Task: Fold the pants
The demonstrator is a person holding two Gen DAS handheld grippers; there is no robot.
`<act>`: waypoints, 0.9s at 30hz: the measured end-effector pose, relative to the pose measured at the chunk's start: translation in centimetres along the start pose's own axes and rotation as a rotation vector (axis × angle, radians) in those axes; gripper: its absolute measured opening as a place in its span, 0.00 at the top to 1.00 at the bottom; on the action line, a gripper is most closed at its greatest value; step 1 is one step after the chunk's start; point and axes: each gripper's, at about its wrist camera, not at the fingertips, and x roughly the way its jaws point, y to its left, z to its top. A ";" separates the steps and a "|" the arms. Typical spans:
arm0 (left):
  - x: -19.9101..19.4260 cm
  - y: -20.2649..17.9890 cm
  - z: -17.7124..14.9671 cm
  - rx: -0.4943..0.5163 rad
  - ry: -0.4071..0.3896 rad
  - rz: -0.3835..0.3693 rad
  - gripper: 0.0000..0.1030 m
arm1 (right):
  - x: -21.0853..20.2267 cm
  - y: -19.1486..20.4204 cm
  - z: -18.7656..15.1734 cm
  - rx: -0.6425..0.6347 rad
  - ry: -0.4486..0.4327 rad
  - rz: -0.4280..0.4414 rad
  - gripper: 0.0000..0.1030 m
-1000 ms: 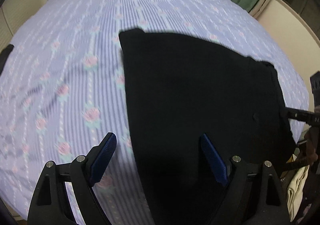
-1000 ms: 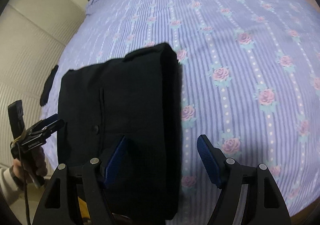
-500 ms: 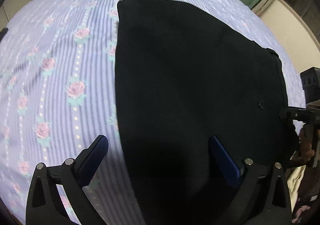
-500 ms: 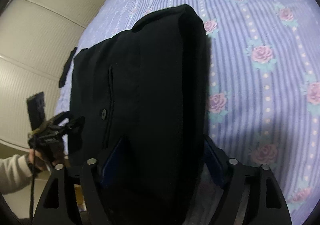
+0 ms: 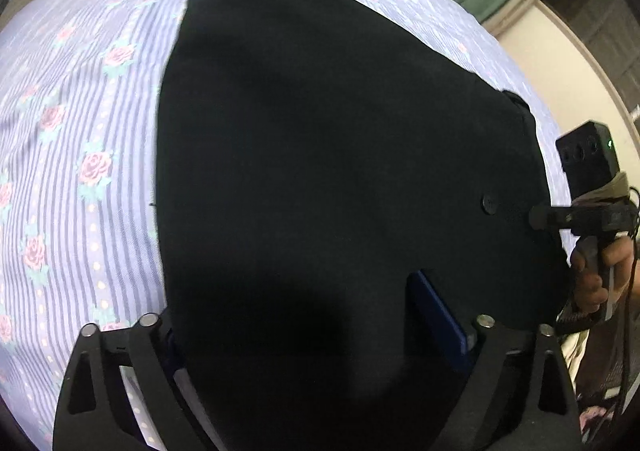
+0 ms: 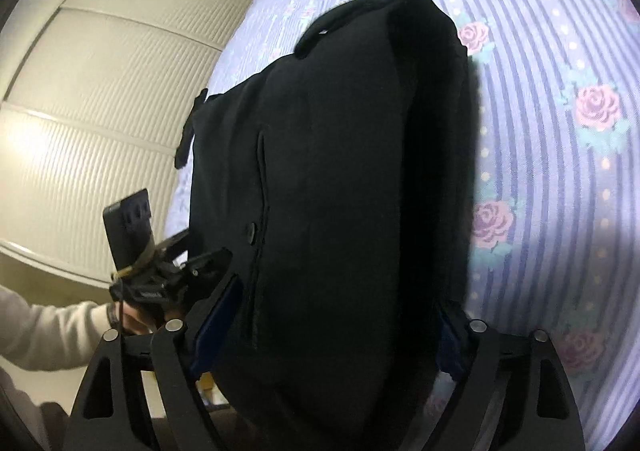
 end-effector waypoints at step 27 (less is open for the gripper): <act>-13.0 -2.9 0.2 0.023 -0.046 0.116 0.85 | -1.6 10.2 0.3 -0.086 -0.037 -0.095 0.76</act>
